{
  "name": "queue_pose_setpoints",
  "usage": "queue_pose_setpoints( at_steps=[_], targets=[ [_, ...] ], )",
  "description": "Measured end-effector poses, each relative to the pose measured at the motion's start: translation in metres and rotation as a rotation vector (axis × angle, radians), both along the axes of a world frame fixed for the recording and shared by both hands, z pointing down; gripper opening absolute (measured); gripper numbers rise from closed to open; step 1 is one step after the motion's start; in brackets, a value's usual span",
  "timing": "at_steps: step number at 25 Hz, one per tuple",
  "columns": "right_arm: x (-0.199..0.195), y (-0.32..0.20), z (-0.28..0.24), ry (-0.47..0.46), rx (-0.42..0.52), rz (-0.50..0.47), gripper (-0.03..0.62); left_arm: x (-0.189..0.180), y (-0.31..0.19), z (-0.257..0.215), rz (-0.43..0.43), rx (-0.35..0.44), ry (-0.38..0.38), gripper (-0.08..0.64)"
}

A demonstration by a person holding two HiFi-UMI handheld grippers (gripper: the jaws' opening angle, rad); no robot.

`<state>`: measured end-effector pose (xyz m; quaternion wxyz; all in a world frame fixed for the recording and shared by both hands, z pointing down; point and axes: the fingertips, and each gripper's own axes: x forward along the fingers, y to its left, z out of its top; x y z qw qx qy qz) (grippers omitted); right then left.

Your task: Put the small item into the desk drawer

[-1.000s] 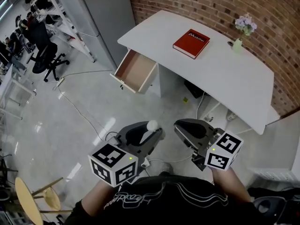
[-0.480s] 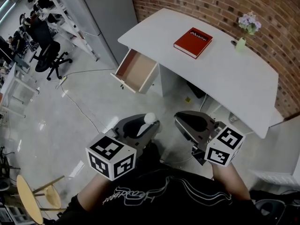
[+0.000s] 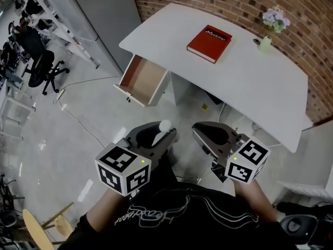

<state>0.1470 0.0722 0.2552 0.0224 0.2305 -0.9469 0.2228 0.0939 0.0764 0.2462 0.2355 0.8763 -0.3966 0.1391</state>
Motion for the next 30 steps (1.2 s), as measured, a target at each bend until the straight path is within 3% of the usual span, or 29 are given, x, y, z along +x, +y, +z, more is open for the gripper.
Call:
queue_pose_setpoints(
  at_steps=[16,26,30],
  targets=[
    [-0.149,-0.163,0.078,0.075,-0.175,0.006,0.054,-0.153,-0.179,0.079,-0.022,-0.126,-0.023,0.143],
    [-0.204,-0.234,0.124,0.114,-0.232,0.048,0.055,-0.216,-0.267,0.169,0.037,-0.134,-0.194,0.143],
    [-0.212,-0.250,0.146,0.129,-0.263,0.060,0.055,-0.226,-0.295,0.208,0.055,-0.184,-0.213,0.143]
  ],
)
